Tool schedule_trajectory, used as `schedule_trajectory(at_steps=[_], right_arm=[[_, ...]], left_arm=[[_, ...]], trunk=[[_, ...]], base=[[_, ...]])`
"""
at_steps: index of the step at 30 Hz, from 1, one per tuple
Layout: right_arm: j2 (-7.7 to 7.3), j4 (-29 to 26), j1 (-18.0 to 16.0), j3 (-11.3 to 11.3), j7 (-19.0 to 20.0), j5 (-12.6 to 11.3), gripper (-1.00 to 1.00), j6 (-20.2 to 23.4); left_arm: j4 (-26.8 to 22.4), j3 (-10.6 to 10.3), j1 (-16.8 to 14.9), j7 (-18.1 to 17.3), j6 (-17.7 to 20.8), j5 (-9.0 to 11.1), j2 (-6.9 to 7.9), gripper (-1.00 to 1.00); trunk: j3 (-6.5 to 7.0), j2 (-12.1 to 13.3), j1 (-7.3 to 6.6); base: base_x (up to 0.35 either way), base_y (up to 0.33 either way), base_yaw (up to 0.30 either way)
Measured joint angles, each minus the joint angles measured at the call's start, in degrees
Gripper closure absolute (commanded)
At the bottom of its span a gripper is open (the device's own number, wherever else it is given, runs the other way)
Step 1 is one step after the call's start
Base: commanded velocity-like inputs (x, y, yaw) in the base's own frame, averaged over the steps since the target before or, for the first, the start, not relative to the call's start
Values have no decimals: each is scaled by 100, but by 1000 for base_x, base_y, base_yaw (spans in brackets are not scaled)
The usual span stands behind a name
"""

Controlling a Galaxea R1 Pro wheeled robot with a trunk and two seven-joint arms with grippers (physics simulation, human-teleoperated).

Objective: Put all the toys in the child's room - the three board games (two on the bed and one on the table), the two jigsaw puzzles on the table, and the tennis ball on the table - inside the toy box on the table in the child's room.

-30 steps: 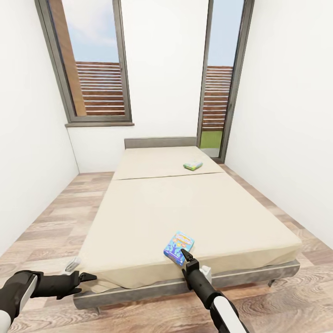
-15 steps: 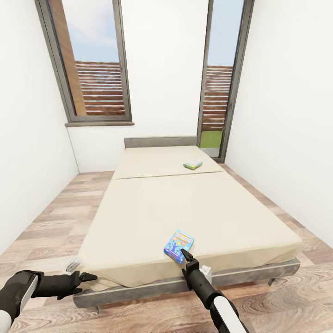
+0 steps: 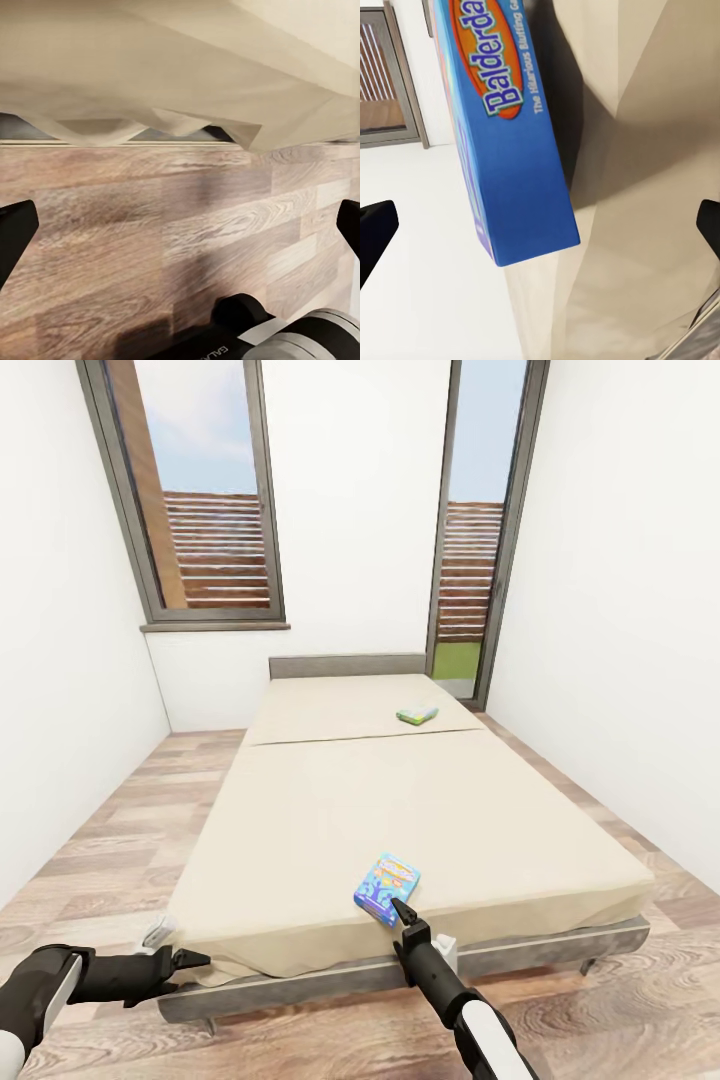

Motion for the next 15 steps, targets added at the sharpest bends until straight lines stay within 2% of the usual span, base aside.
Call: schedule_trajectory(at_steps=[7,15], right_arm=[[0,0,0,0,0,0,-100,0],[0,0,0,0,0,0,-100,0]], left_arm=[[0,0,0,0,-6,0,0,-100],[0,-1,0,0,-8,0,0,-100]], trunk=[[0,0,0],[0,0,0]], base=[[4,3,0],[62,49,0]])
